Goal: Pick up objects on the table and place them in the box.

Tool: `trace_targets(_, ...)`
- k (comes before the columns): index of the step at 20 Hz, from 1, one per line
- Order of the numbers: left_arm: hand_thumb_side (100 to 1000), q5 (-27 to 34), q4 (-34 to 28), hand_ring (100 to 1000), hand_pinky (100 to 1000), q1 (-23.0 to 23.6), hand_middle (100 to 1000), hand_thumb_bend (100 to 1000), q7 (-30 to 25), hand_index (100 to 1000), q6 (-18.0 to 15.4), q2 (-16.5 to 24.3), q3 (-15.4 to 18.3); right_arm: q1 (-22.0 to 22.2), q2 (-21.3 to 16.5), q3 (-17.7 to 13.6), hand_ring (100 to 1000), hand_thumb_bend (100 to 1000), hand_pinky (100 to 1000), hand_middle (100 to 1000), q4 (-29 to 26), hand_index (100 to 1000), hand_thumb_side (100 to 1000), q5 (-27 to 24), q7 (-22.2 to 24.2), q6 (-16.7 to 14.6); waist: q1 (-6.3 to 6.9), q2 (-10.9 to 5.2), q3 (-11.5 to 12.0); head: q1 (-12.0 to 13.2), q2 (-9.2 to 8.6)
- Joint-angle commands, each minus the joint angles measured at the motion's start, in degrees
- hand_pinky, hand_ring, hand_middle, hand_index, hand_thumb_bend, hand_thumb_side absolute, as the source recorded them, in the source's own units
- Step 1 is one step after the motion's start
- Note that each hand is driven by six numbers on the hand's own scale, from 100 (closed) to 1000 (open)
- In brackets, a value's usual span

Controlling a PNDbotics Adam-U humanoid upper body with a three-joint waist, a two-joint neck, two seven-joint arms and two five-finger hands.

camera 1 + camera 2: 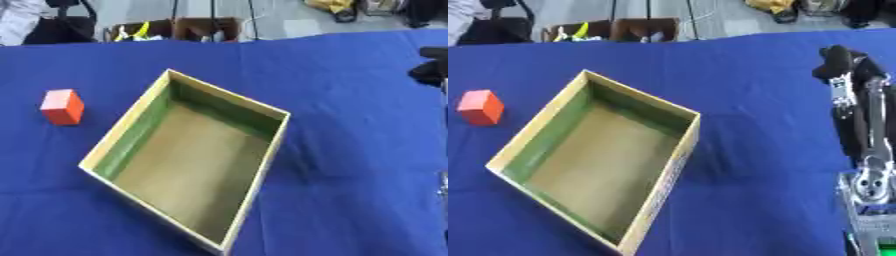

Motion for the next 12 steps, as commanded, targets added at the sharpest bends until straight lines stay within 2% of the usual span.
trace_targets(1,761,-2.7,-1.2,608,484,-2.2,590,100,-2.5,773,-0.5,5.7,1.4,-0.2,-1.4,-0.2,650,522,713,528,-1.2,749,1000,0.6,0.0,0.2,0.02,-1.52,0.1,-0.1,0.38)
trace_targets(7,815,-7.6,-1.1,644,497,-3.0,646,100,-5.0,844,3.1,13.6,-0.6,-0.7,-1.2,0.2,650,521,713,528,-1.2,749,1000,0.1,0.3,0.0,-0.22,-1.48,-1.0,1.0,0.38)
trace_targets(12,858,-11.7,-0.5,678,519,-3.2,684,100,-7.3,891,7.3,14.9,-2.4,-1.0,-1.0,0.4,649,522,712,528,-1.2,748,1000,-0.1,0.5,-0.2,-0.48,-1.49,-1.6,1.4,1.01)
